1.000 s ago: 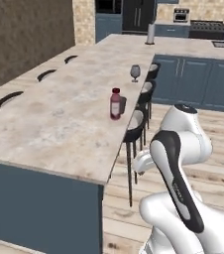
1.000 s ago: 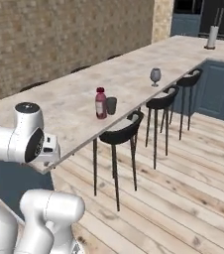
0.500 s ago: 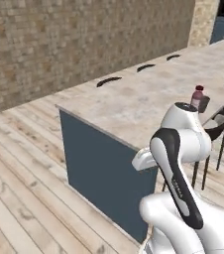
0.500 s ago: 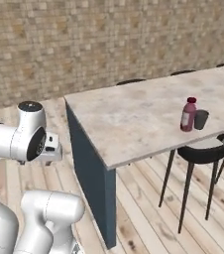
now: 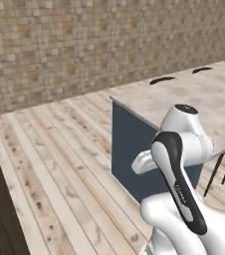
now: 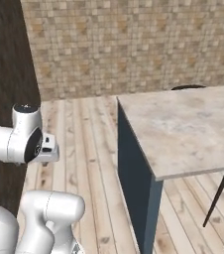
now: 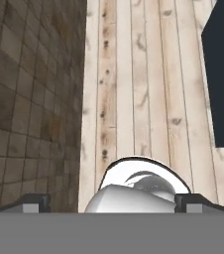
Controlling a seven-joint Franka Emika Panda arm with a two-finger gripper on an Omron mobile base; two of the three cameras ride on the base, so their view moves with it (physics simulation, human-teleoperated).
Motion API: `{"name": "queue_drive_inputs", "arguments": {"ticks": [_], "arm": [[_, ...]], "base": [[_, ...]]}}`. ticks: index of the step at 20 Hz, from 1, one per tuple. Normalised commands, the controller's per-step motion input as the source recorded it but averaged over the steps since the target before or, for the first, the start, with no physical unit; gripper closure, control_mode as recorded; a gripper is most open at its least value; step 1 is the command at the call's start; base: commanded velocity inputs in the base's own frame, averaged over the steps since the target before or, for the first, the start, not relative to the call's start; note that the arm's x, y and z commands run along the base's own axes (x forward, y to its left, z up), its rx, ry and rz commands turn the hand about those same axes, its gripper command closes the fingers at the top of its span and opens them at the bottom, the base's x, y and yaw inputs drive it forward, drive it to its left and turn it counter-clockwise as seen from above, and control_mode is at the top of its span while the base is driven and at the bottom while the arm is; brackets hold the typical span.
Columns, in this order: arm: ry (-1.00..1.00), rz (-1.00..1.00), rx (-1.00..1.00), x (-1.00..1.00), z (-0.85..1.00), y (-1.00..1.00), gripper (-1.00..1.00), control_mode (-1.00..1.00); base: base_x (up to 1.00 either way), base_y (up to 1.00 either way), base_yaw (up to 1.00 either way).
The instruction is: There is a wine glass and glass cup on the dining counter. Place the wine bottle next to the wine glass and the juice bottle next to the glass cup.
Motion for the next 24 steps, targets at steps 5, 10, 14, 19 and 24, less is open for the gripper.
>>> {"name": "queue_drive_inputs", "arguments": {"ticks": [5,10,14,19,24], "arm": [[0.00,0.00,0.00,0.00,0.00,0.00,-1.00,1.00],[0.00,0.00,0.00,0.00,0.00,0.00,-1.00,1.00],[0.00,0.00,0.00,0.00,0.00,0.00,-1.00,1.00],[0.00,0.00,0.00,0.00,0.00,0.00,-1.00,1.00],[0.00,0.00,0.00,0.00,0.00,0.00,-1.00,1.00]], "base": [[0.75,0.37,0.01],[0.84,0.20,0.00],[0.85,0.17,0.00],[0.85,0.18,0.00],[0.85,0.19,0.00]]}}
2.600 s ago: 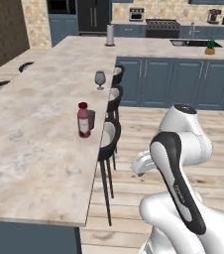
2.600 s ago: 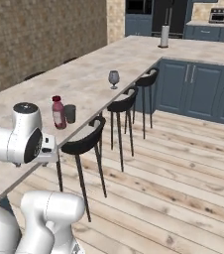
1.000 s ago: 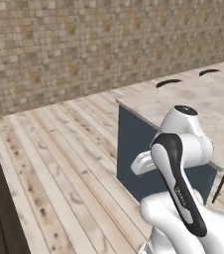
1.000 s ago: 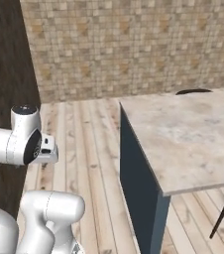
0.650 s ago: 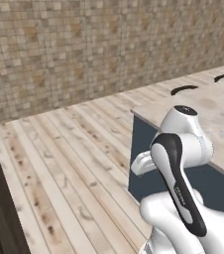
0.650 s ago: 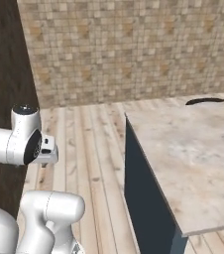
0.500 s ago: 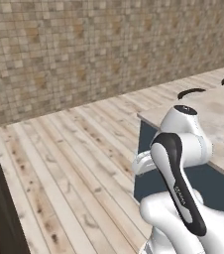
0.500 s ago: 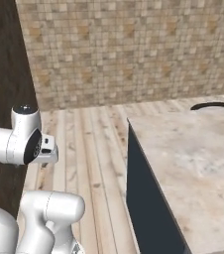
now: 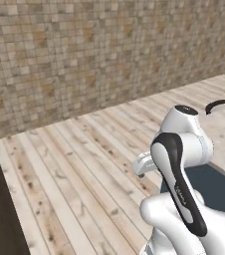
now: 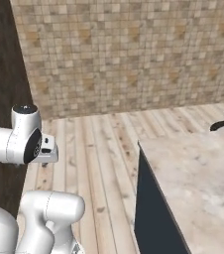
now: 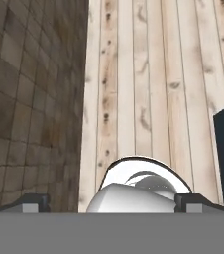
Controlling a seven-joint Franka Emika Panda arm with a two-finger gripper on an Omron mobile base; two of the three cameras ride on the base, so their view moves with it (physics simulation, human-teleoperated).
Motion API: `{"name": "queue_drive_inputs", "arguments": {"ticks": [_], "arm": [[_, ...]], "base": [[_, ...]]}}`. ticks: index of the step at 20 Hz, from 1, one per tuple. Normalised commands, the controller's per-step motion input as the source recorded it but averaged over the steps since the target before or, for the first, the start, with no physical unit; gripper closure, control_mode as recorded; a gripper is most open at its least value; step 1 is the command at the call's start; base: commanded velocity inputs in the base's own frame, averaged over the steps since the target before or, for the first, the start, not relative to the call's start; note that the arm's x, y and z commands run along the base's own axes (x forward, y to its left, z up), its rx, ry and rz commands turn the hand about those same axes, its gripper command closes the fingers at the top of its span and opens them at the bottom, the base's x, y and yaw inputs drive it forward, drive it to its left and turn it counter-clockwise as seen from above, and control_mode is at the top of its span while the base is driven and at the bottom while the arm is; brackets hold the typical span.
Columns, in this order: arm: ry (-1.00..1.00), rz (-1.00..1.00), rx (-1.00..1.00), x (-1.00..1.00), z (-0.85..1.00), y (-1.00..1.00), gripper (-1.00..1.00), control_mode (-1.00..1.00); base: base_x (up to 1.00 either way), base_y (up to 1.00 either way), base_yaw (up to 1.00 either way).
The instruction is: There is a wine glass and glass cup on the dining counter. Place the wine bottle next to the wine glass and the juice bottle next to the glass cup.
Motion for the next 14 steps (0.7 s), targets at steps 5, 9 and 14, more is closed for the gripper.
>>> {"name": "queue_drive_inputs", "arguments": {"ticks": [5,9,14], "arm": [[0.00,0.00,0.00,0.00,0.00,0.00,-1.00,1.00],[0.00,0.00,0.00,0.00,0.00,0.00,-1.00,1.00],[0.00,0.00,0.00,0.00,0.00,0.00,-1.00,1.00]], "base": [[0.86,0.17,0.00],[0.87,0.17,0.00],[0.87,0.17,0.00]]}}
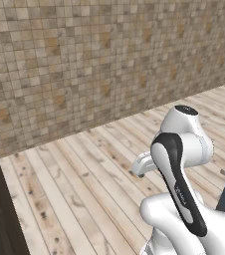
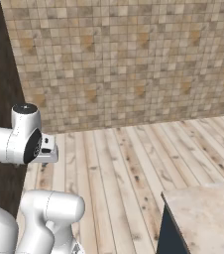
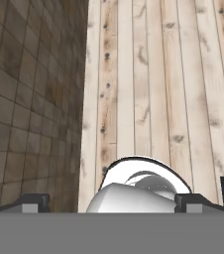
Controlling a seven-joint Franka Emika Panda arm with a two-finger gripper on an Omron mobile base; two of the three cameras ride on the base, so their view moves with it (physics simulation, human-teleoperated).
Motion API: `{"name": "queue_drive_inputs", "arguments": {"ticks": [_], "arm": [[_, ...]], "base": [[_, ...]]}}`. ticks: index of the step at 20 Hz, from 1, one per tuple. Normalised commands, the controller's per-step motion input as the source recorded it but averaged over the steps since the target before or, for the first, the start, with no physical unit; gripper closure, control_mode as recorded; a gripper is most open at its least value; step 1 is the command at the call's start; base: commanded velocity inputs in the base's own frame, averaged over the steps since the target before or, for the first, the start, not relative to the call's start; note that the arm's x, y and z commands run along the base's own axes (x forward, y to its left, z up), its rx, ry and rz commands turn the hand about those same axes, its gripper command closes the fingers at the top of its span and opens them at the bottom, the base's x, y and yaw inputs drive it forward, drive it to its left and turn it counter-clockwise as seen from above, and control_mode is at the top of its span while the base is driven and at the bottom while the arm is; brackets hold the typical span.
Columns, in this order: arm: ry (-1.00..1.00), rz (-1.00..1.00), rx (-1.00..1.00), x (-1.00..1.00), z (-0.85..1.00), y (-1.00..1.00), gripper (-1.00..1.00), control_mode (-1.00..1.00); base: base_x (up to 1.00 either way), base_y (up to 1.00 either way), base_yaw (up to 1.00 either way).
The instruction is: There is a wine glass and glass cup on the dining counter. Place the wine bottle next to the wine glass and the juice bottle next to the glass cup.
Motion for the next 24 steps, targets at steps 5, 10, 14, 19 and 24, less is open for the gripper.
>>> {"name": "queue_drive_inputs", "arguments": {"ticks": [5,10,14,19,24], "arm": [[0.00,0.00,0.00,0.00,0.00,0.00,-1.00,1.00],[0.00,0.00,0.00,0.00,0.00,0.00,-1.00,1.00],[0.00,0.00,0.00,0.00,0.00,0.00,-1.00,1.00],[0.00,0.00,0.00,0.00,0.00,0.00,-1.00,1.00],[0.00,0.00,0.00,0.00,0.00,0.00,-1.00,1.00]], "base": [[0.82,0.14,-0.06],[0.73,0.10,-0.23],[0.70,0.09,-0.28],[0.60,0.11,-0.39],[0.50,0.12,-0.51]]}}
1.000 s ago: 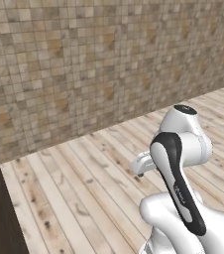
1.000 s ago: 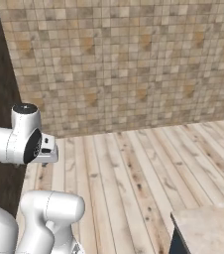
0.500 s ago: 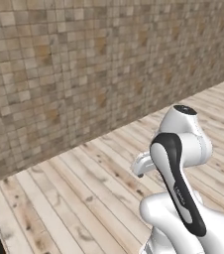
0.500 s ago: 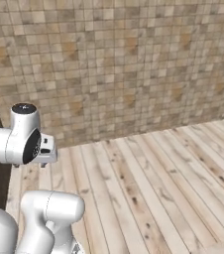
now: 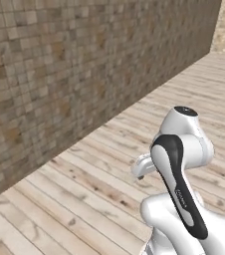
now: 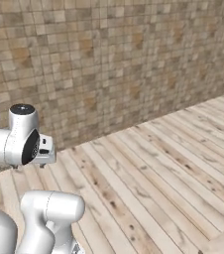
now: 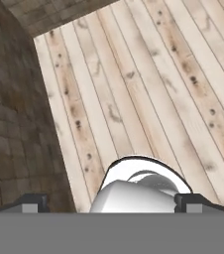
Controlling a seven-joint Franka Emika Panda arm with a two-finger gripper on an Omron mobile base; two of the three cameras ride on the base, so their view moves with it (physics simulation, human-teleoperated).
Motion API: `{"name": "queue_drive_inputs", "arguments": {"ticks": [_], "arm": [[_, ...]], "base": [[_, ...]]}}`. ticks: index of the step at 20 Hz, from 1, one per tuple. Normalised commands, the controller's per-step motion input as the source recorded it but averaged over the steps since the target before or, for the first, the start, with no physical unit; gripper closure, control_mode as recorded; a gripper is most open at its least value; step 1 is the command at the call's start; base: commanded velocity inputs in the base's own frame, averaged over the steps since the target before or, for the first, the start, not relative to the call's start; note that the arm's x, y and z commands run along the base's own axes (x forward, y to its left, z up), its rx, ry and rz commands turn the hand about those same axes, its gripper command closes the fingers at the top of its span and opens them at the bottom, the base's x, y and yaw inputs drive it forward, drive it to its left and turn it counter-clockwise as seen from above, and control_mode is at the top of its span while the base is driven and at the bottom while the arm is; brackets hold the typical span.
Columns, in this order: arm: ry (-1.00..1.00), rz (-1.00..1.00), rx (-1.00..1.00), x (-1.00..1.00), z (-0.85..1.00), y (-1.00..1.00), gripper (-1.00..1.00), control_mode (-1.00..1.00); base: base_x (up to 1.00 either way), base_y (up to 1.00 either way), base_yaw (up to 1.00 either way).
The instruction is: There is a wine glass and glass cup on the dining counter. Place the wine bottle next to the wine glass and the juice bottle next to the glass cup.
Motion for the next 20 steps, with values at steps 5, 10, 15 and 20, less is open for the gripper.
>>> {"name": "queue_drive_inputs", "arguments": {"ticks": [5,10,15,20], "arm": [[0.00,0.00,0.00,0.00,0.00,0.00,-1.00,1.00],[0.00,0.00,0.00,0.00,0.00,0.00,-1.00,1.00],[0.00,0.00,0.00,0.00,0.00,0.00,-1.00,1.00],[0.00,0.00,0.00,0.00,0.00,0.00,-1.00,1.00]], "base": [[0.43,0.14,-0.61],[0.42,0.14,-0.61],[0.50,0.16,-0.51],[0.62,0.21,-0.30]]}}
